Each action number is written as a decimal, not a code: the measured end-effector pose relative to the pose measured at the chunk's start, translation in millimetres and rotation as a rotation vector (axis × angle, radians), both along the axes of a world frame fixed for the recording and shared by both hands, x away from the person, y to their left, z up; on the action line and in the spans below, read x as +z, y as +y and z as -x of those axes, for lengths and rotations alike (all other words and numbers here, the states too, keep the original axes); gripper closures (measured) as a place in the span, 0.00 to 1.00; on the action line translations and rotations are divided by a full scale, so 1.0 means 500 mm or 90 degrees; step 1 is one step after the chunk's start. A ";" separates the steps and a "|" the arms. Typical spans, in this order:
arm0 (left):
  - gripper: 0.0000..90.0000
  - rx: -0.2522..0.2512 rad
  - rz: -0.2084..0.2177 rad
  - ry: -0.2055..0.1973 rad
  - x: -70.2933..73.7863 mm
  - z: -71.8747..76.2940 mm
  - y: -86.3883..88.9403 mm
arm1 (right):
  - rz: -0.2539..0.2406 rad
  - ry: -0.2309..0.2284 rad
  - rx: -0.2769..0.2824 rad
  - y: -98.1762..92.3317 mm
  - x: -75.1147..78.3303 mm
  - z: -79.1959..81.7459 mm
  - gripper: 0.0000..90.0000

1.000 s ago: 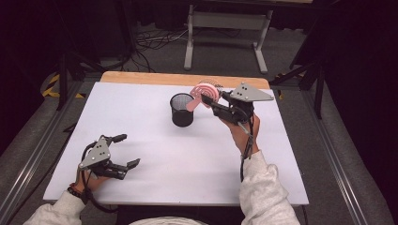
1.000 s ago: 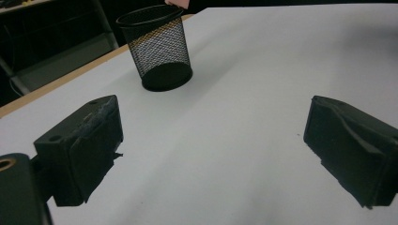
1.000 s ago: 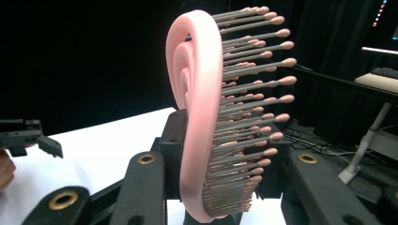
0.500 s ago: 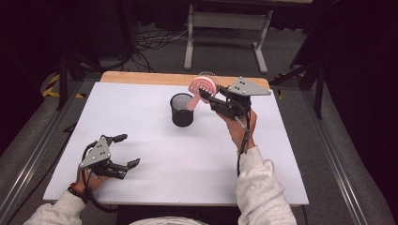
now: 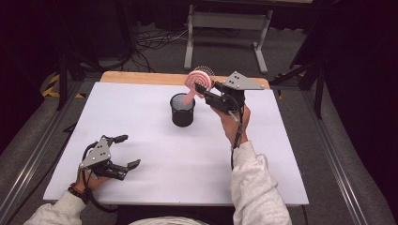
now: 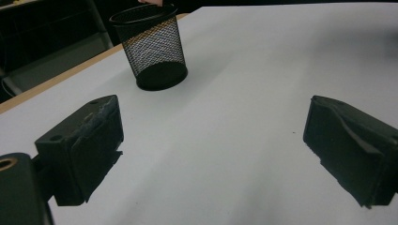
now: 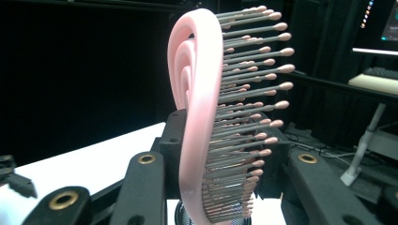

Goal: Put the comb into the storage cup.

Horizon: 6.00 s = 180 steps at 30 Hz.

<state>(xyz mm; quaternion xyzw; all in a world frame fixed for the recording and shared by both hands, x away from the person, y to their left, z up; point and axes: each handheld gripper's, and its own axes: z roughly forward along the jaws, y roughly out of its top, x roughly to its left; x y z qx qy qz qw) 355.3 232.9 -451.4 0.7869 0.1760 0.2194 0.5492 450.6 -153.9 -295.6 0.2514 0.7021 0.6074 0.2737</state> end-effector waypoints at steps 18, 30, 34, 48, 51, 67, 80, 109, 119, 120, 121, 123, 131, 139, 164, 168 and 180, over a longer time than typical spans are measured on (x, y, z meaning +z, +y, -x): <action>0.10 0.002 -0.020 -0.007 -0.001 0.000 -0.005 | 0.002 0.081 -0.017 0.032 -0.076 -0.051 0.71; 0.11 -0.007 -0.025 -0.016 -0.001 0.006 -0.007 | -0.008 0.126 -0.011 0.044 -0.122 -0.064 0.70; 0.11 -0.008 -0.019 -0.011 -0.002 0.004 -0.005 | -0.006 0.129 -0.011 0.047 -0.129 -0.067 0.70; 0.10 -0.012 -0.033 -0.013 -0.005 0.005 -0.011 | 0.005 0.104 -0.026 0.041 -0.139 -0.049 0.69; 0.10 -0.015 -0.038 -0.012 -0.006 0.004 -0.014 | 0.008 0.103 -0.024 0.036 -0.141 -0.046 0.69; 0.10 -0.013 -0.033 -0.013 -0.004 0.004 -0.012 | 0.045 0.104 -0.044 0.034 -0.157 -0.030 0.65; 0.11 -0.012 -0.033 -0.013 -0.004 0.005 -0.012 | 0.044 0.109 -0.050 0.023 -0.164 -0.029 0.62; 0.11 -0.007 -0.043 -0.015 -0.005 0.004 -0.014 | 0.045 0.088 -0.060 0.000 -0.157 -0.004 0.52; 0.11 -0.004 -0.045 -0.013 -0.006 0.003 -0.015 | 0.073 0.067 -0.066 -0.005 -0.145 0.011 0.49; 0.11 -0.003 -0.046 -0.013 -0.006 0.003 -0.015 | 0.072 0.067 -0.065 -0.007 -0.144 0.013 0.49; 0.11 -0.003 -0.046 -0.013 -0.006 0.003 -0.015 | 0.069 0.067 -0.062 -0.008 -0.142 0.016 0.49; 0.11 -0.005 -0.045 -0.010 -0.006 0.002 -0.016 | 0.075 0.060 -0.063 -0.009 -0.138 0.020 0.48; 0.11 -0.007 -0.045 -0.006 -0.007 0.002 -0.017 | 0.086 0.014 -0.095 -0.011 -0.124 0.041 0.37; 0.12 -0.009 -0.045 -0.004 -0.006 0.002 -0.015 | 0.085 0.002 -0.105 -0.016 -0.118 0.053 0.25; 0.10 -0.004 -0.048 -0.004 -0.005 0.001 -0.012 | 0.136 -0.058 -0.104 -0.001 -0.136 0.099 0.09; 0.09 -0.003 -0.048 -0.002 -0.005 0.000 -0.010 | 0.146 -0.071 -0.106 0.000 -0.135 0.110 0.09; 0.09 -0.005 -0.051 -0.001 -0.005 0.000 -0.010 | 0.151 -0.085 -0.103 -0.010 -0.134 0.140 0.08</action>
